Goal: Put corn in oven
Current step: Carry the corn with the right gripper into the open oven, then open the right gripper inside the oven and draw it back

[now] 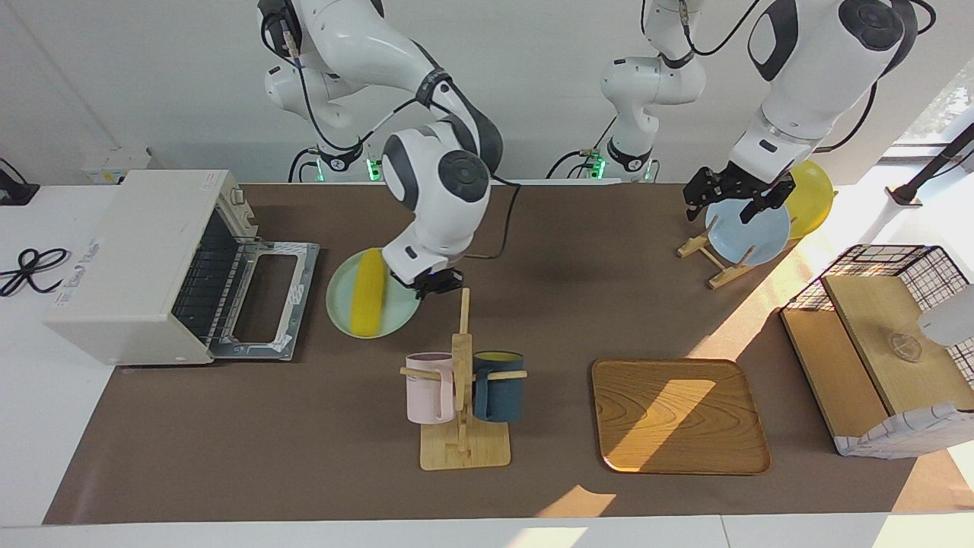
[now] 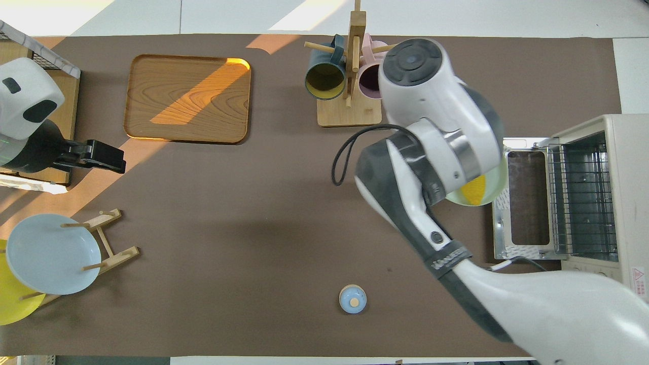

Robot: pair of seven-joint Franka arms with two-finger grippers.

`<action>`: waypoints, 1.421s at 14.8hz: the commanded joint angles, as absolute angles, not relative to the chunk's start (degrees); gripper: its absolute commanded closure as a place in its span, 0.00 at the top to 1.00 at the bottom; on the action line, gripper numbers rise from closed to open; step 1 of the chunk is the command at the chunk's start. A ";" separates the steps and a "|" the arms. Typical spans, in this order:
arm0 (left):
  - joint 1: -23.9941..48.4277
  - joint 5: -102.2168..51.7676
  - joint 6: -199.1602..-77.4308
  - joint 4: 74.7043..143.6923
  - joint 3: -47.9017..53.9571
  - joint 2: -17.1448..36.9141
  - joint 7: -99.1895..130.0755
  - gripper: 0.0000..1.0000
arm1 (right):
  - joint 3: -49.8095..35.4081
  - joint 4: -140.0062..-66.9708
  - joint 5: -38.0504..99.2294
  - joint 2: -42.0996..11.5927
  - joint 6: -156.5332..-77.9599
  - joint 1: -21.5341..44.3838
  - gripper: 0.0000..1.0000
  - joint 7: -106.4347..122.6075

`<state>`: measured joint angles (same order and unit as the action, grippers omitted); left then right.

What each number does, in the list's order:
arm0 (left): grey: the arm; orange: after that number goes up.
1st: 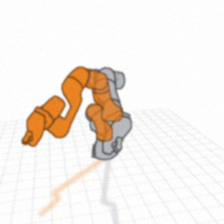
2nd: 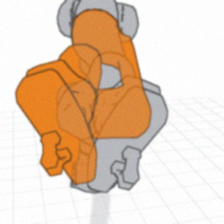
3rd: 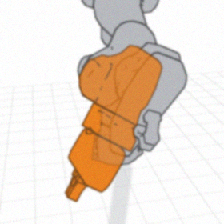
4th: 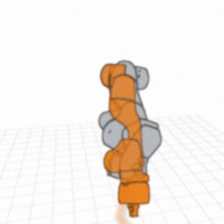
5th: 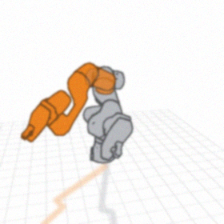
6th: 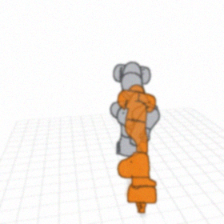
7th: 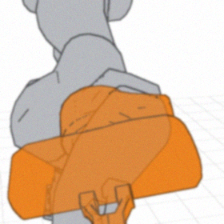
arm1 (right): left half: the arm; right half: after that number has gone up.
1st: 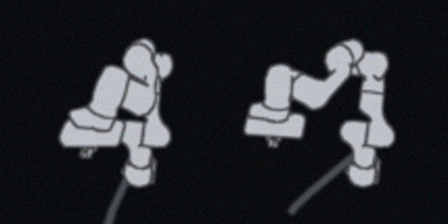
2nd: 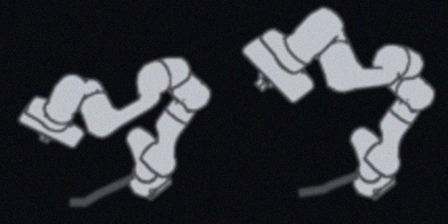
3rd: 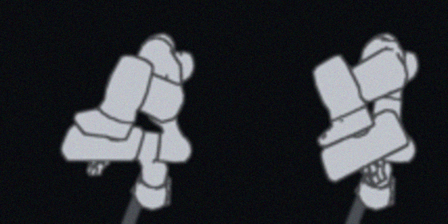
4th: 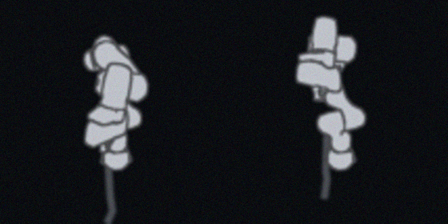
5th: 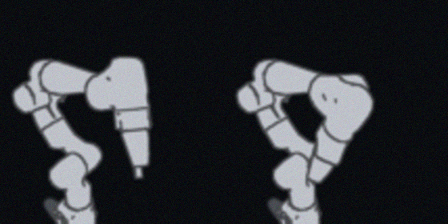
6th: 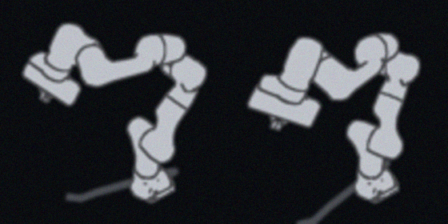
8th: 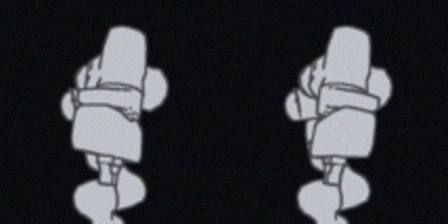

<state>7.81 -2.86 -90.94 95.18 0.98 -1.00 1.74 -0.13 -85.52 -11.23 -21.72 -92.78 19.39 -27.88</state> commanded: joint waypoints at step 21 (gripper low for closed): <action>7.03 -2.02 -91.58 95.71 1.49 -1.85 1.32 1.00 | -1.49 -110.58 -11.25 -8.35 -105.57 -3.26 0.28 -5.89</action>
<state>7.81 -2.86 -90.97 95.18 0.98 -1.00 1.74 -0.61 -111.71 -11.28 -8.83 -105.70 -2.82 -6.26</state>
